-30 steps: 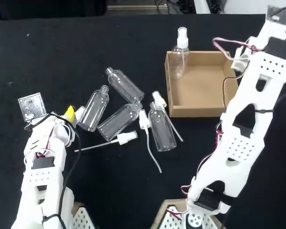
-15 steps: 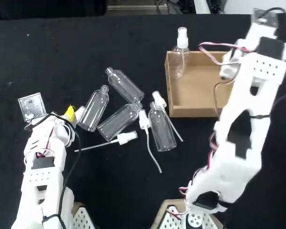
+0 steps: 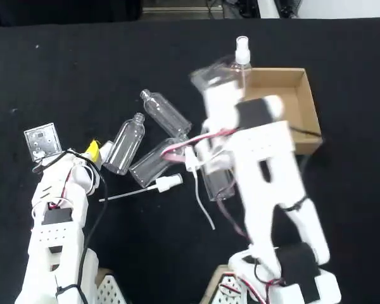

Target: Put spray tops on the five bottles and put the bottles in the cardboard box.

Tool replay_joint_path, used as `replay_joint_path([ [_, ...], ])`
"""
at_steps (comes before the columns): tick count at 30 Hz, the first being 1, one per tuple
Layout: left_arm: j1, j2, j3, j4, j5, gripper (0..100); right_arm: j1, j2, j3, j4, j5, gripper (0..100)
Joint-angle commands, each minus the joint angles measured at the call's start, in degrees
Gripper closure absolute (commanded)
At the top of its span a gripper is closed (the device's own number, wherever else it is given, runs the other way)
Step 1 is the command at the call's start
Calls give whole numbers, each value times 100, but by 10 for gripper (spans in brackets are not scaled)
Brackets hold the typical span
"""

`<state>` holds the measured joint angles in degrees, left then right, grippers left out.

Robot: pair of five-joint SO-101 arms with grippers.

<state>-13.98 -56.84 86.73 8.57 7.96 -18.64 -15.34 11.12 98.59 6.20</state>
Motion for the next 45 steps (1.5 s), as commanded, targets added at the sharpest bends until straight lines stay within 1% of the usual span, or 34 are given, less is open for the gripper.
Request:
replay_joint_path([
  [1,-57,-70,-84,-114,44,801,-352,154,127,-396,53,750],
  [6,-48,-70,-75,-114,44,801,-466,716,127,-958,62,751],
  [11,-48,-70,-84,-88,44,801,-457,1121,171,-1073,62,751],
  [20,-57,-70,-92,-79,44,801,-273,1270,180,-1451,62,749],
  [24,-57,-70,-101,-79,44,801,-62,1218,277,-1538,26,750],
  [27,-57,-70,-127,-88,44,801,18,1218,629,-1899,18,749],
  [34,-66,-70,-127,-79,44,801,123,804,2053,-3341,18,750],
  [42,-66,-70,-75,-79,44,801,167,514,2818,-3956,26,750],
  [45,-57,-70,-75,-97,44,801,158,479,2888,-3974,18,751],
])
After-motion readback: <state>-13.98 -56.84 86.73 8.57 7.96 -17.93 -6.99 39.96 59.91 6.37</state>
